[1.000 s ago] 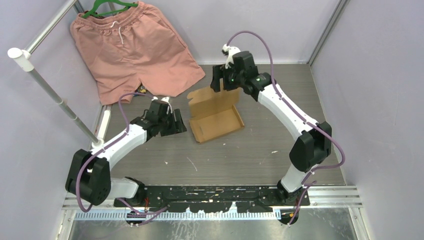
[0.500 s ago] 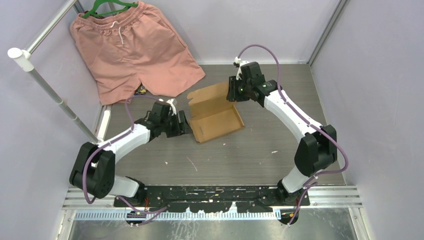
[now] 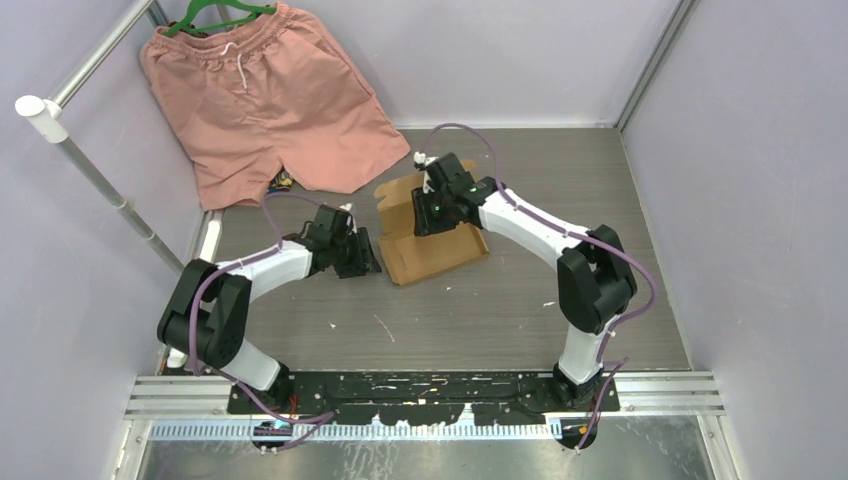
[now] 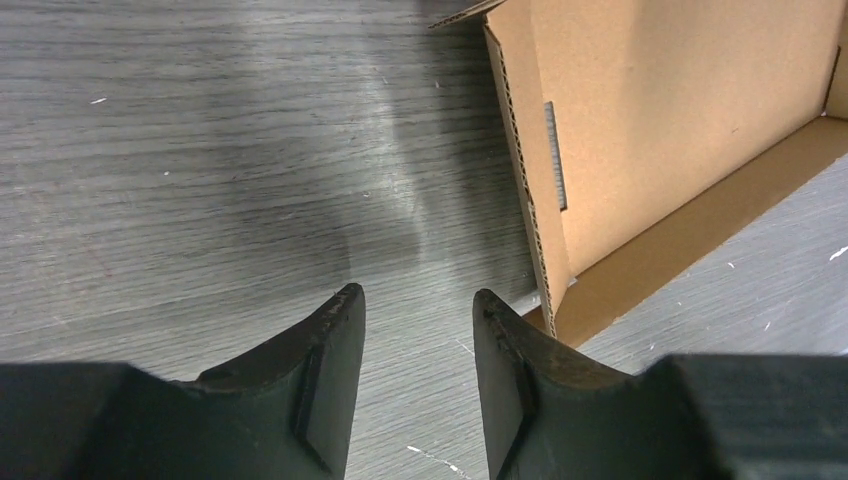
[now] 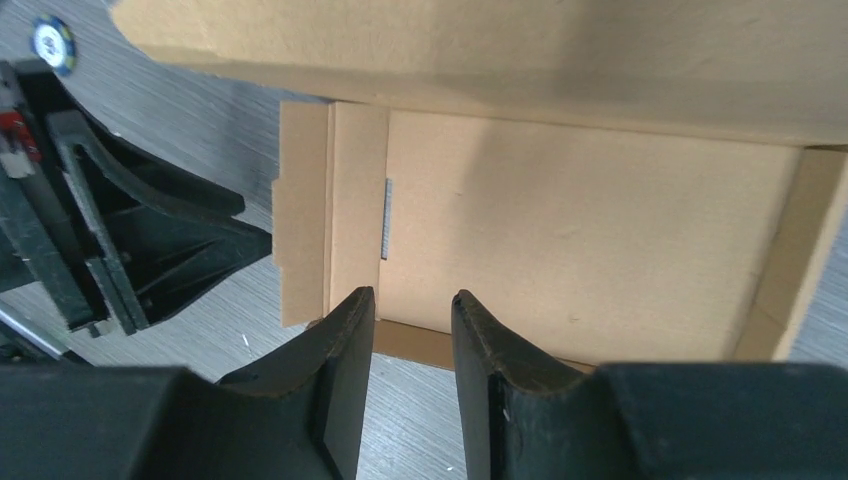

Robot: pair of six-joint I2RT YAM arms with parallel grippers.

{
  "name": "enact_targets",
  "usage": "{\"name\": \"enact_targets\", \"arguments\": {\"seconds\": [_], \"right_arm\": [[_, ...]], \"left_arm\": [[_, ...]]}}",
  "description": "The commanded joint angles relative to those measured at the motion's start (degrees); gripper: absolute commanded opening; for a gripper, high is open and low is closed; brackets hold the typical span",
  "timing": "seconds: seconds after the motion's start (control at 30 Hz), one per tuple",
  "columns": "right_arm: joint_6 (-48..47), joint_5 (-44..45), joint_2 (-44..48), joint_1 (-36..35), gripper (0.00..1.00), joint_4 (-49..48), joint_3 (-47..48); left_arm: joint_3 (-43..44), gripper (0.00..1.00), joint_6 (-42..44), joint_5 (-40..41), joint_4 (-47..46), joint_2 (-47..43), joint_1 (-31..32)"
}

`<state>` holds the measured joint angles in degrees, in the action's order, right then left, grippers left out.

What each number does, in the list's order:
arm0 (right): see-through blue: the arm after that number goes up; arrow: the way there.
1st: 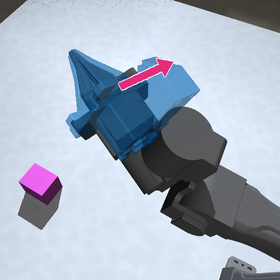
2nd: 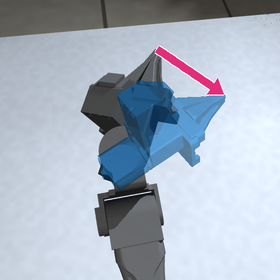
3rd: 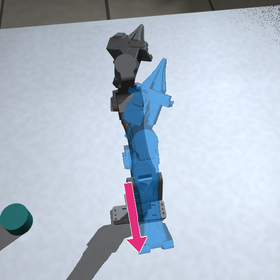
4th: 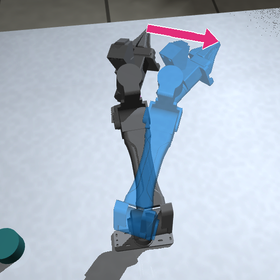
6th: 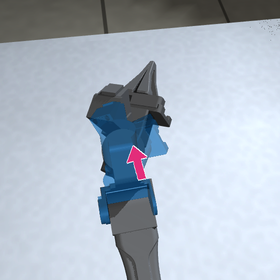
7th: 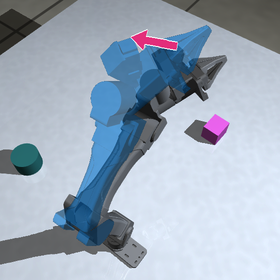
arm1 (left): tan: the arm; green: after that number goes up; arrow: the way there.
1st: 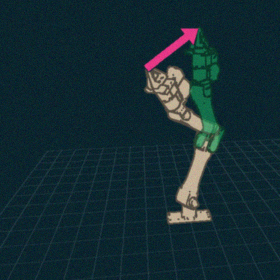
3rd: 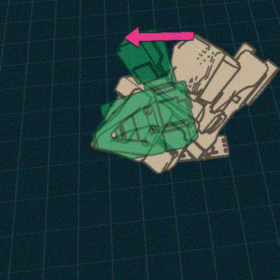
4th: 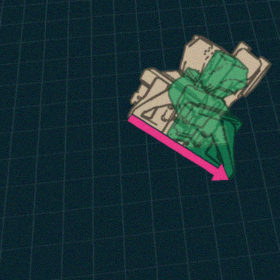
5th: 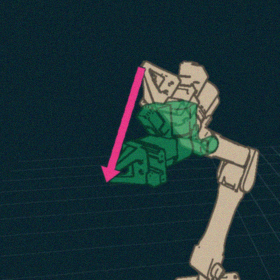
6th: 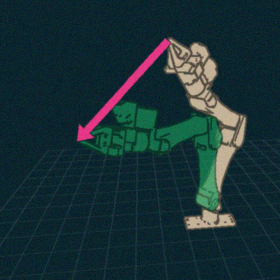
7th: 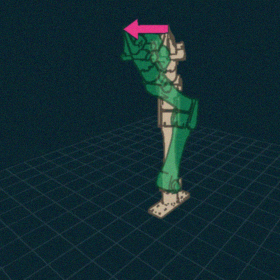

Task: Fold the paper box
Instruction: Fold the paper box at the center of the board.

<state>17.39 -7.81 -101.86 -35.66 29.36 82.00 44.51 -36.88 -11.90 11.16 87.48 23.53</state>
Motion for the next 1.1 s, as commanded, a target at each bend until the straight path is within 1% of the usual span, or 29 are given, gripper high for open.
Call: {"name": "enact_targets", "arguments": {"seconds": [0.0,0.07,0.13,0.3,0.4,0.53,0.73,0.83,0.97,1.07], "right_arm": [[1.05,4.34,-0.66,-1.66,0.39,-1.47,1.23],[1.90,5.62,-0.80,-1.89,0.39,-3.27,-1.04],[2.63,7.25,-1.20,-1.83,0.39,-4.29,-2.93],[5.61,12.81,-2.26,-2.00,0.33,-5.26,-6.42],[8.66,15.29,-2.33,-2.20,0.33,-5.98,-8.77],[11.83,17.31,-1.89,-2.57,0.33,-6.99,-11.84],[15.89,19.93,-0.03,-3.62,0.33,-8.72,-16.20],[16.44,20.96,0.41,-4.02,0.33,-9.59,-17.06],[15.85,20.65,0.83,-4.09,0.33,-10.47,-16.19],[15.25,20.21,0.20,-4.19,0.34,-10.33,-14.71]], "left_arm": [[1.72,0.45,0.93,1.78,-1.52,-0.06,-0.12],[0.18,0.49,0.14,1.36,-3.83,-3.04,-0.14],[-0.46,0.53,-0.33,1.25,-4.27,-5.70,-0.12],[1.59,0.54,-0.82,-0.01,-2.08,-10.24,-0.09],[3.21,0.54,-1.47,-0.56,-1.02,-11.82,-0.06],[4.99,0.53,-1.60,-1.81,-0.41,-10.75,0.11],[5.14,0.52,-2.28,-1.82,-2.81,-7.20,2.23],[5.42,0.51,-2.26,-0.08,-3.63,-5.58,4.19],[5.31,0.46,-1.68,2.55,-3.91,-3.68,5.65],[4.98,0.41,-1.16,5.29,-4.12,-2.15,6.06]]}}
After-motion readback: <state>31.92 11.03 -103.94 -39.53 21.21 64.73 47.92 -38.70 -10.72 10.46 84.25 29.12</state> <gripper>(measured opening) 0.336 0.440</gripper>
